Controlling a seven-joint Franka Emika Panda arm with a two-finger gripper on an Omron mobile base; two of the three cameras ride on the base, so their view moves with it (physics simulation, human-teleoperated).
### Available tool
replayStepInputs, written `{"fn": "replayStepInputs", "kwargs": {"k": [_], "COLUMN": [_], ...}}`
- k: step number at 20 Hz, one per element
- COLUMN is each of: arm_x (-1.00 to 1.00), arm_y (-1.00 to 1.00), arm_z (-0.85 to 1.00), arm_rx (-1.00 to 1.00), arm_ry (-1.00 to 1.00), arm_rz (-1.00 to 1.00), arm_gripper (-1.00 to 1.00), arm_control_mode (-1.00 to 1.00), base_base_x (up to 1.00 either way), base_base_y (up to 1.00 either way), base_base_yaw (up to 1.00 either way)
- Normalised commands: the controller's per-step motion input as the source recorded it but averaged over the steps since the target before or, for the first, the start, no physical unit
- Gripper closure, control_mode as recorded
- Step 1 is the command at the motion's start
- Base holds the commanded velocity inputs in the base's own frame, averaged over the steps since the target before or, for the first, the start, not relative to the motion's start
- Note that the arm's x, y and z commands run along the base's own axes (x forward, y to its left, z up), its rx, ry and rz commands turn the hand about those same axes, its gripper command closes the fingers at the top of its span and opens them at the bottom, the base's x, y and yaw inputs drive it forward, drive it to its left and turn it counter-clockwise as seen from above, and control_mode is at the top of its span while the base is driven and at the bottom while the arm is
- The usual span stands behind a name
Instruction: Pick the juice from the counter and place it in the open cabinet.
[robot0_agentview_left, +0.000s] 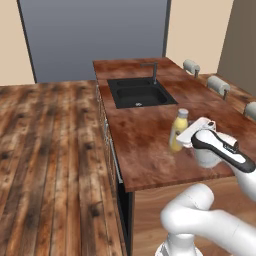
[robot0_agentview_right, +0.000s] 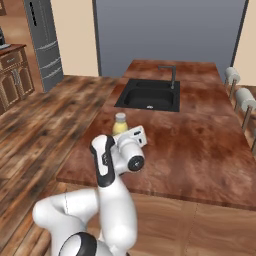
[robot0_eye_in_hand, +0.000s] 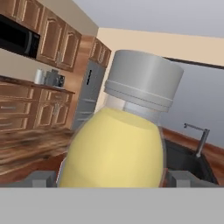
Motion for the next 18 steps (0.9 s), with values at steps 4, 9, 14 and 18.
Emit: {"fn": "replayStepInputs", "kwargs": {"k": [4,9,14,18], "arm_x": [-0.27,-0.46,-0.46,-0.61], "arm_y": [0.00,0.00,-0.03,-0.20], "arm_z": [0.86,0.77,0.66,0.30], "arm_rx": [-0.03,-0.07,-0.06,0.00], "arm_ry": [0.00,0.01,0.08,0.00], "arm_rz": [0.00,0.00,0.00,0.00], "arm_gripper": [1.00,1.00,1.00,1.00], "arm_control_mode": [-1.00,-1.00,-1.00,-1.00], "base_base_x": [0.00,0.00,0.00,0.00], "base_base_y": [0.00,0.00,0.00,0.00], "base_base_yaw": [0.00,0.00,0.00,0.00]}}
